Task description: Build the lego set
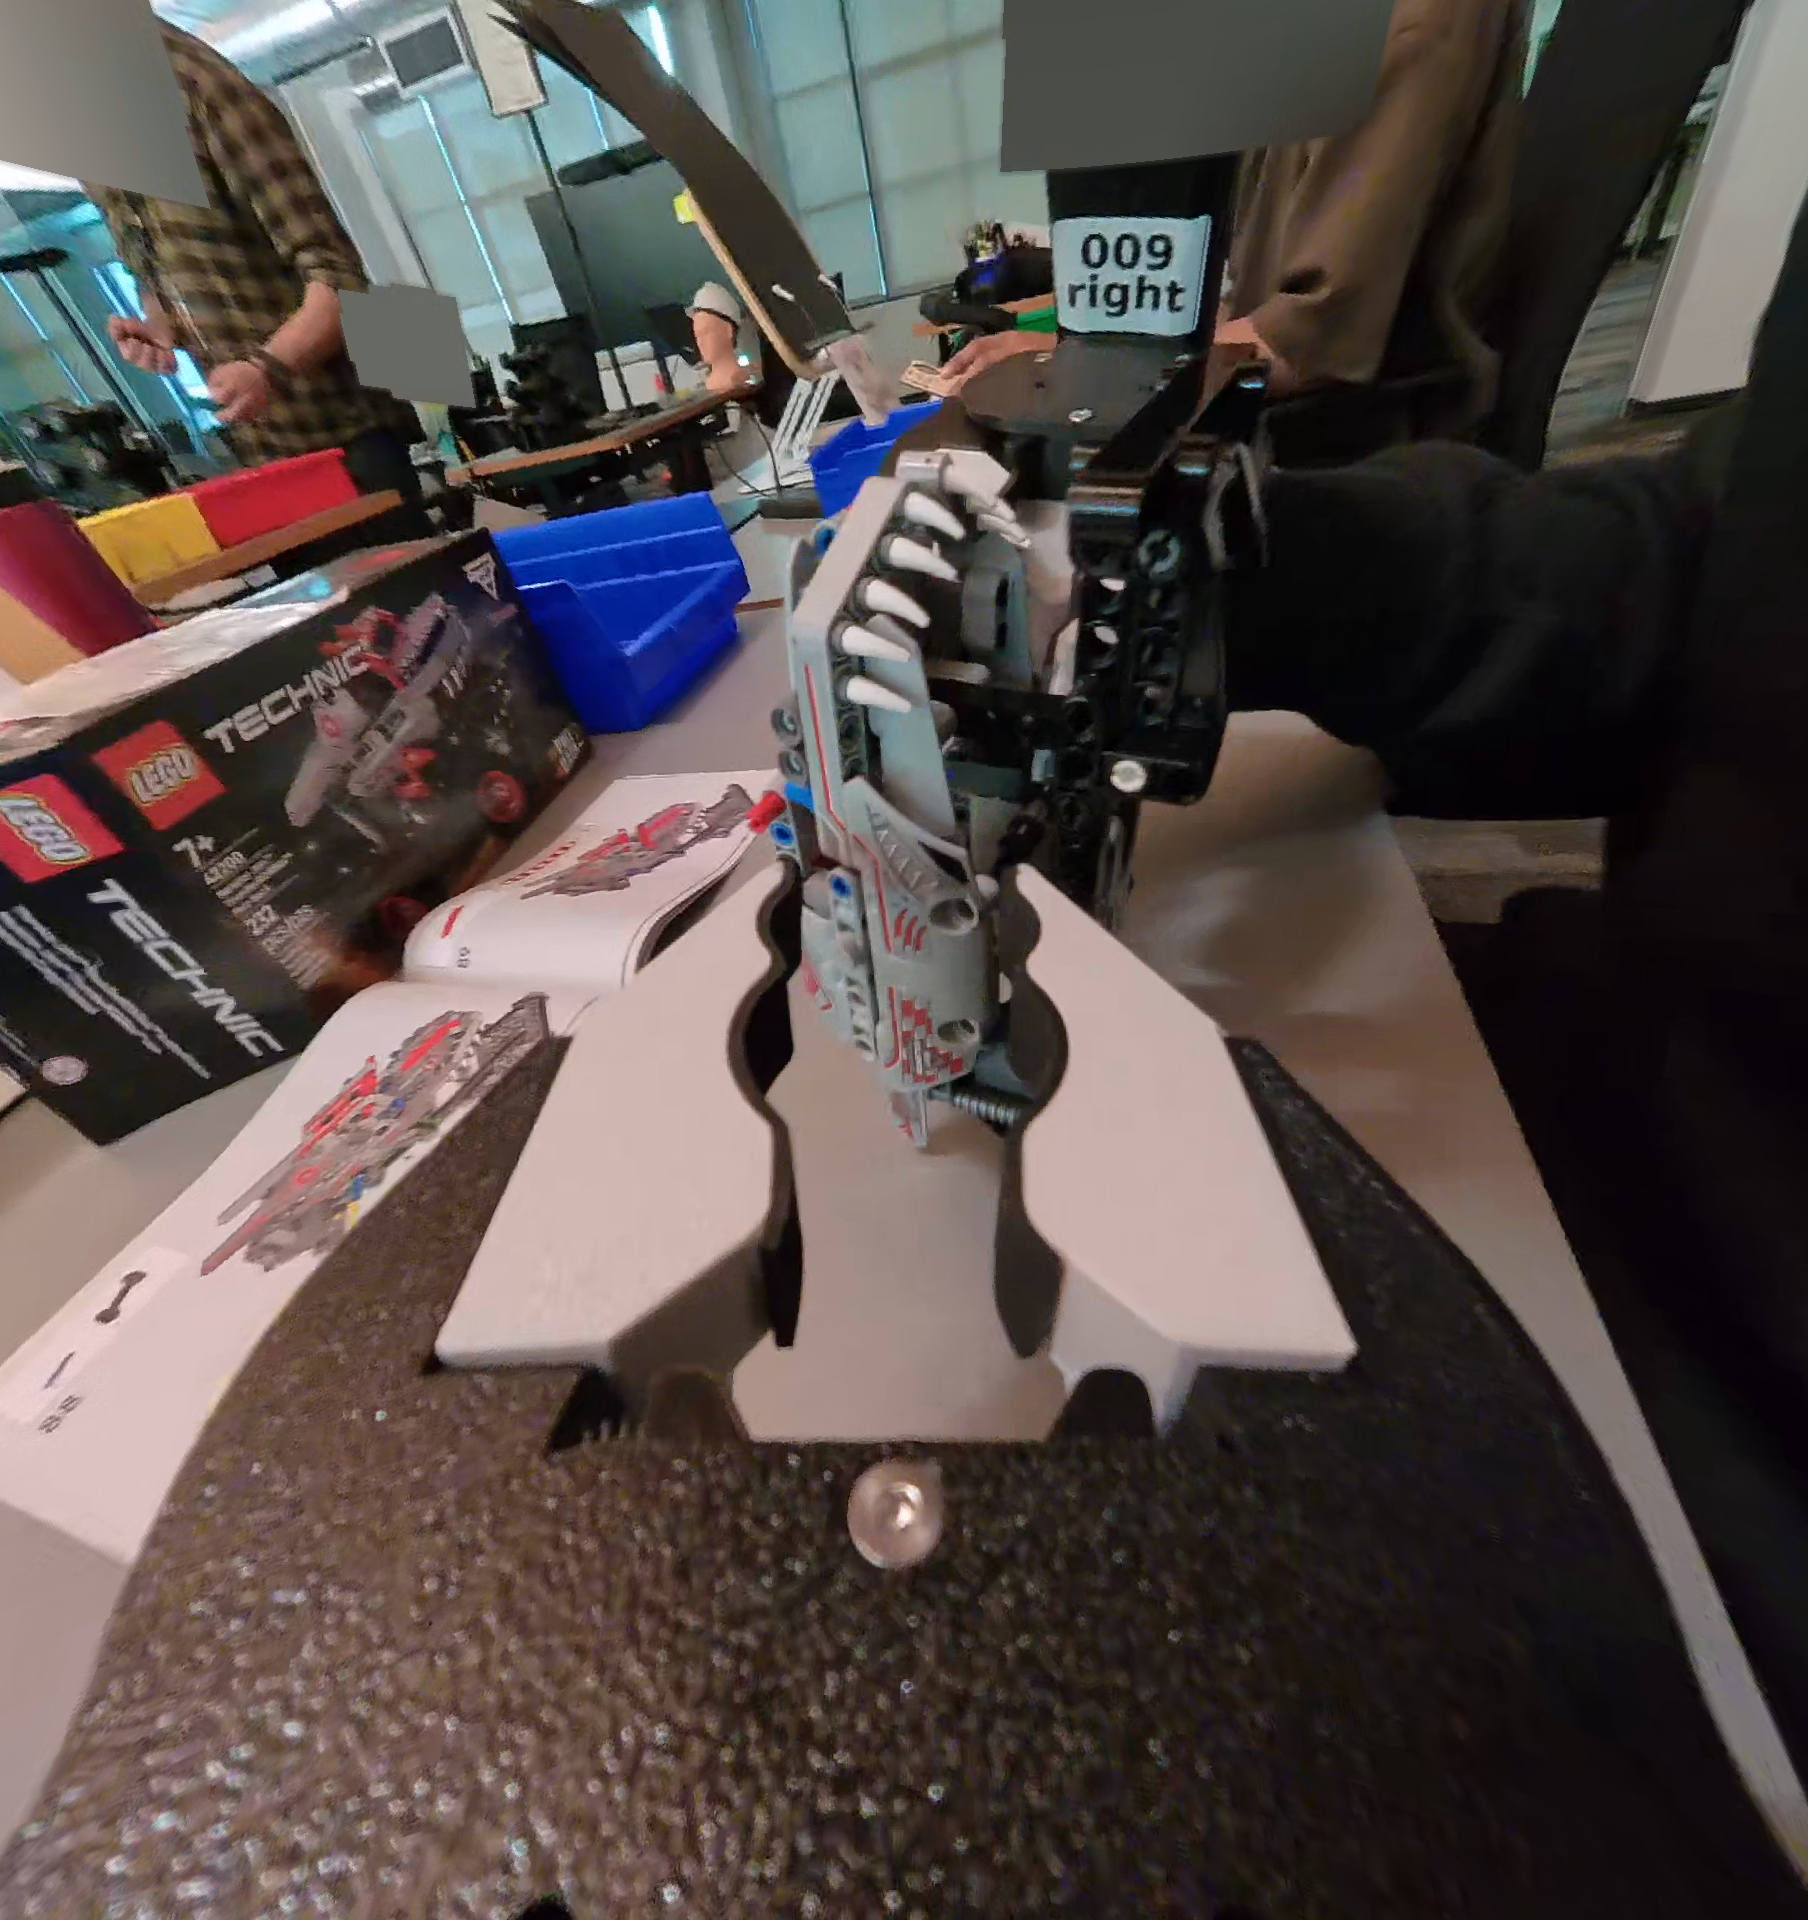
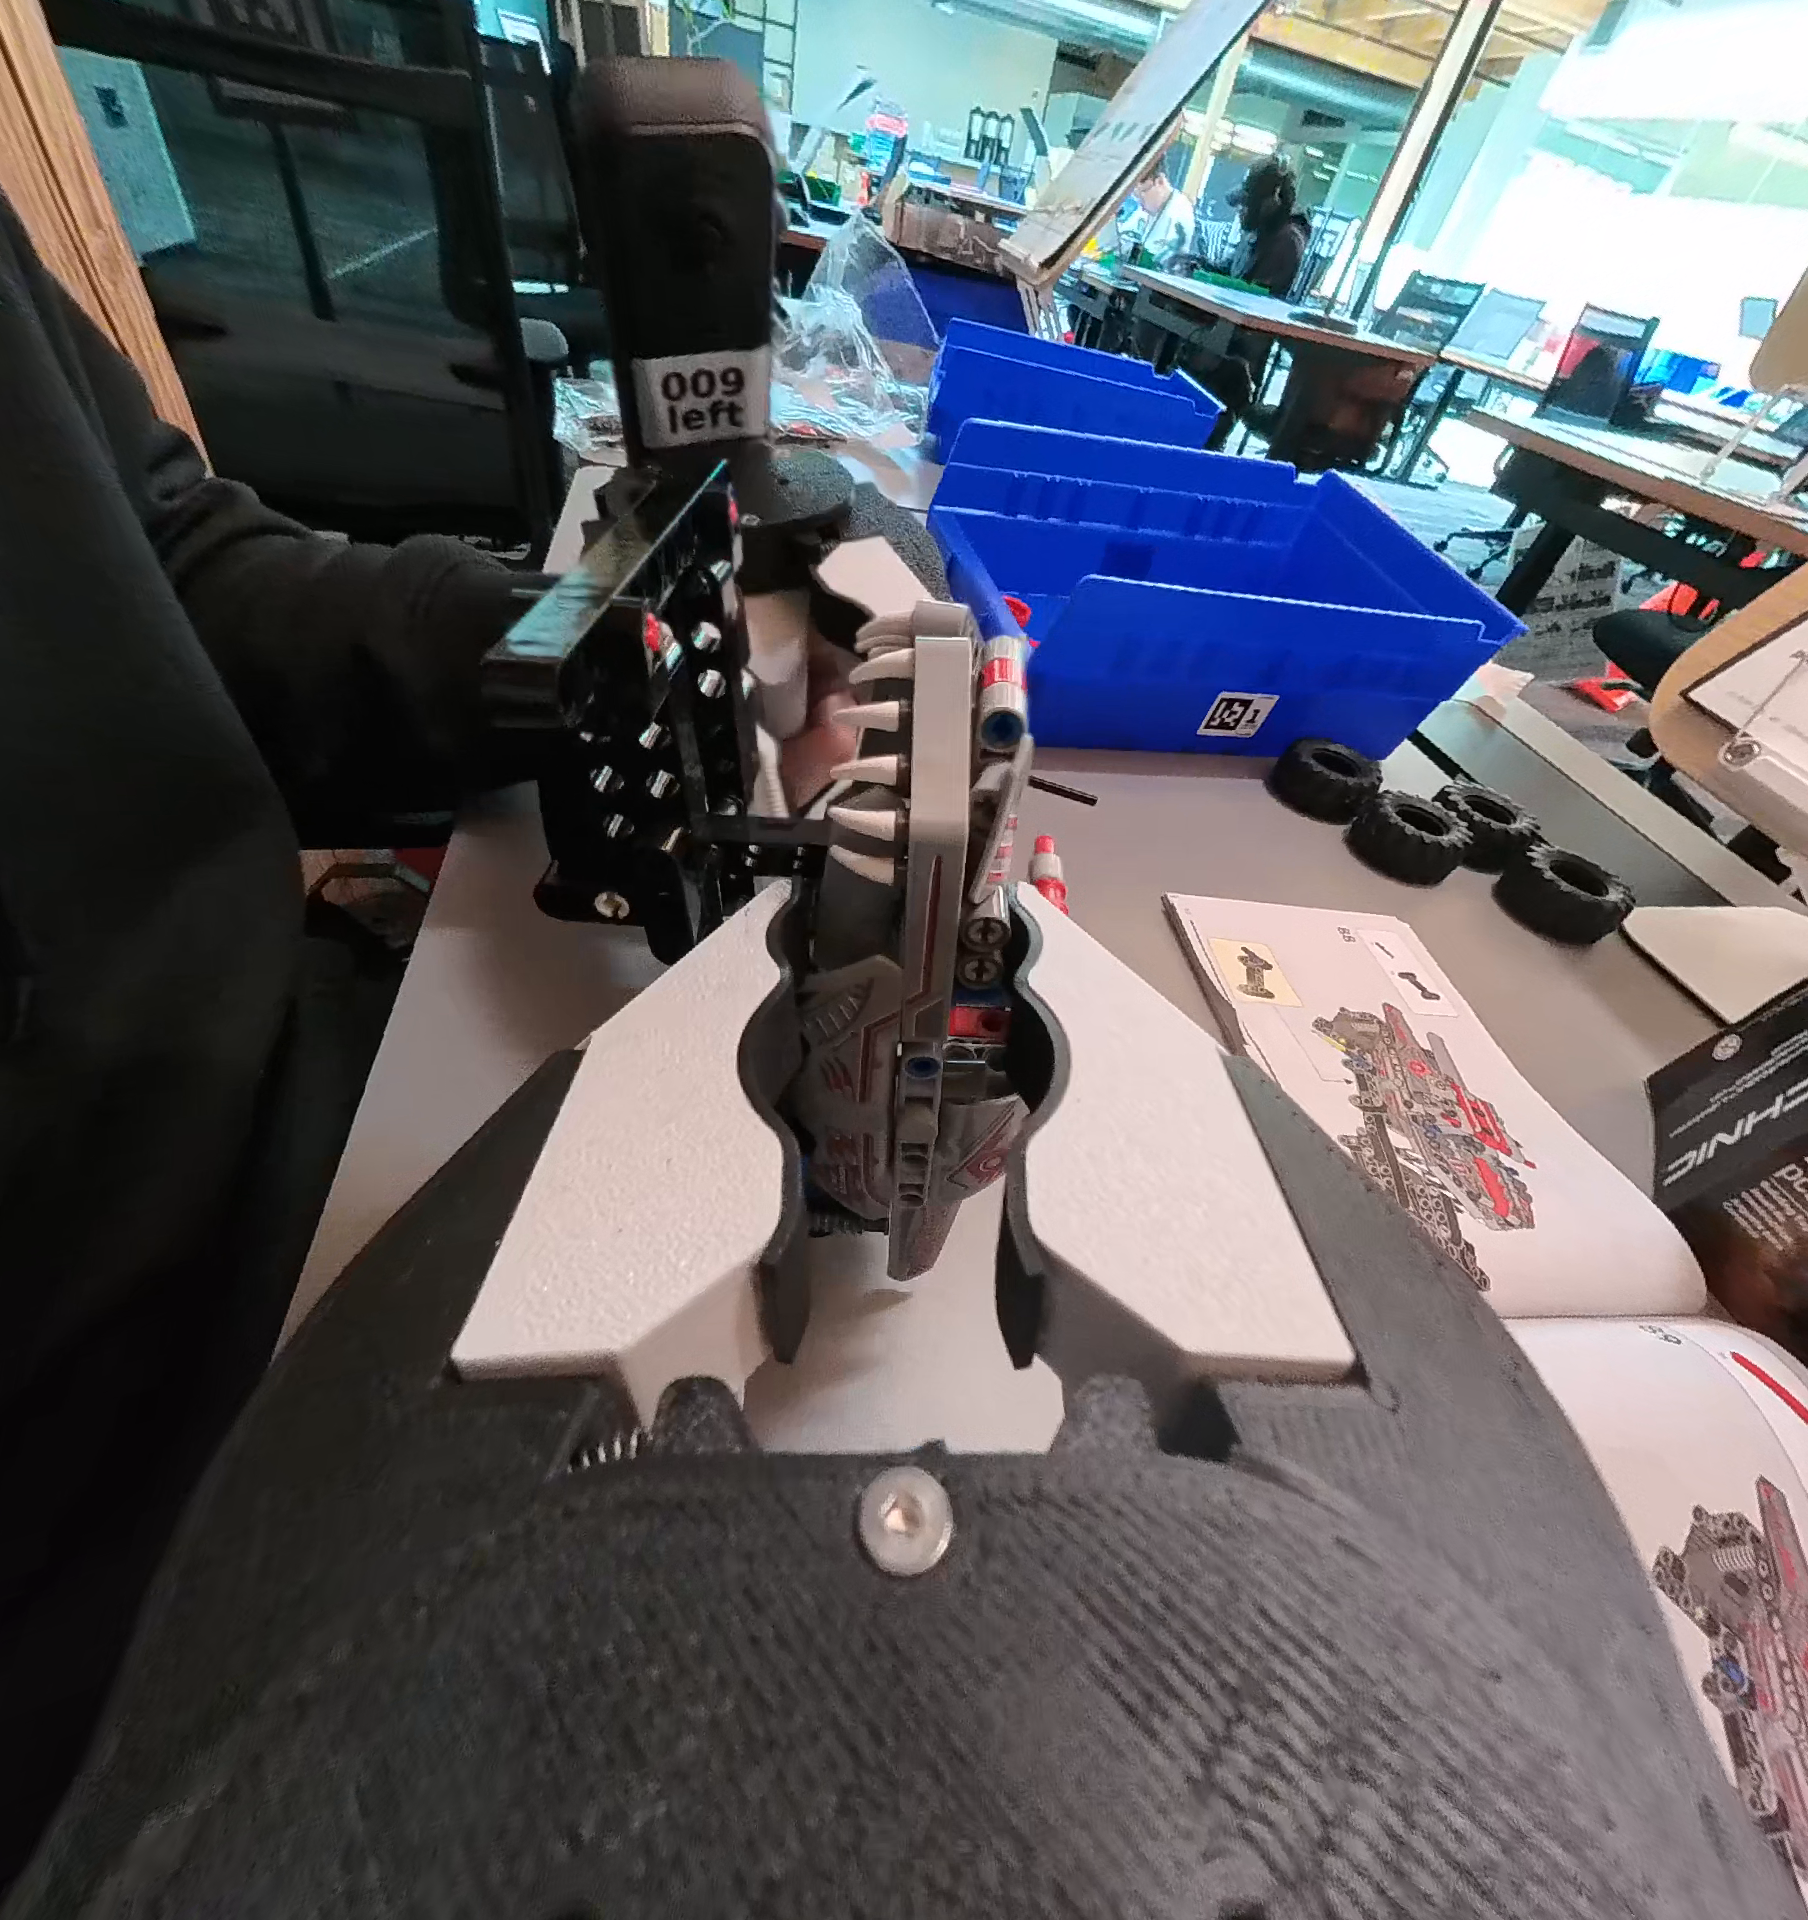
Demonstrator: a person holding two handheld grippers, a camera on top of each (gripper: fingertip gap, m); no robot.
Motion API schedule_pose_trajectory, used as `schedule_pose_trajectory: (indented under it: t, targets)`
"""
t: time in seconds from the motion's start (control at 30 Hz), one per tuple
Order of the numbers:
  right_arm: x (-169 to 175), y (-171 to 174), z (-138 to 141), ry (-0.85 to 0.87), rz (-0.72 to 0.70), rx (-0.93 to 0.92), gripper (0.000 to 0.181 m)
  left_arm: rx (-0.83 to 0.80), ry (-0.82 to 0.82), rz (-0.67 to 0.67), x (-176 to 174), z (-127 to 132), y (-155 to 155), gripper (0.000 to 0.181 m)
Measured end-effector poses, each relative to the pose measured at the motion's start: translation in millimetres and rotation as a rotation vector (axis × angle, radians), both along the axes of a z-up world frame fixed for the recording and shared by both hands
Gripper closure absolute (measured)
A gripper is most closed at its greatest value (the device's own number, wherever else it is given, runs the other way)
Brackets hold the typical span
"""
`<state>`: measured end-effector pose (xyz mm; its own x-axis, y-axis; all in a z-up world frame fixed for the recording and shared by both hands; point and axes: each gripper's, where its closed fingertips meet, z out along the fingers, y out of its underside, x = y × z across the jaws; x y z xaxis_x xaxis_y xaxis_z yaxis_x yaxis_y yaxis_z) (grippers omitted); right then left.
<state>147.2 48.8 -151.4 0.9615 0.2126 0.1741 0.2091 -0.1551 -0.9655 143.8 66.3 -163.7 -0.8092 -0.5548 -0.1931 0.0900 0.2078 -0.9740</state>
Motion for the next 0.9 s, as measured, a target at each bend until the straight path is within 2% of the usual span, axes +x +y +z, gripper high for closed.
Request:
schedule_pose_trajectory:
  t: [0.07,0.33,0.47,0.5,0.77,0.9]
  targets:
    - [-0.4,1.1,0.7,0.004,-0.011,0.012,0.147,0.015,-0.013,0.005,-2.3,-0.3,-3.0,0.154]
    - [-4.3,-0.9,1.8,-0.024,-0.065,0.045,0.146,-0.03,0.037,0.103,-6.1,-2.1,-2.7,0.158]
    - [-3.9,-2.1,1.8,-0.02,-0.106,0.058,0.146,-0.035,0.036,0.15,-11.1,-4.0,0.2,0.175]
    - [-3.7,-2.1,1.8,-0.016,-0.114,0.062,0.146,-0.033,0.04,0.149,-12.4,-5.5,-1.4,0.179]
    - [-4.3,-1.9,1.9,-0.001,-0.118,0.075,0.146,-0.077,0.084,0.101,-11.3,-7.1,-1.9,0.174]
    - [-7.2,-1.7,1.9,0.005,-0.104,0.084,0.146,-0.1,0.116,0.013,-16.0,-6.4,-2.0,0.173]
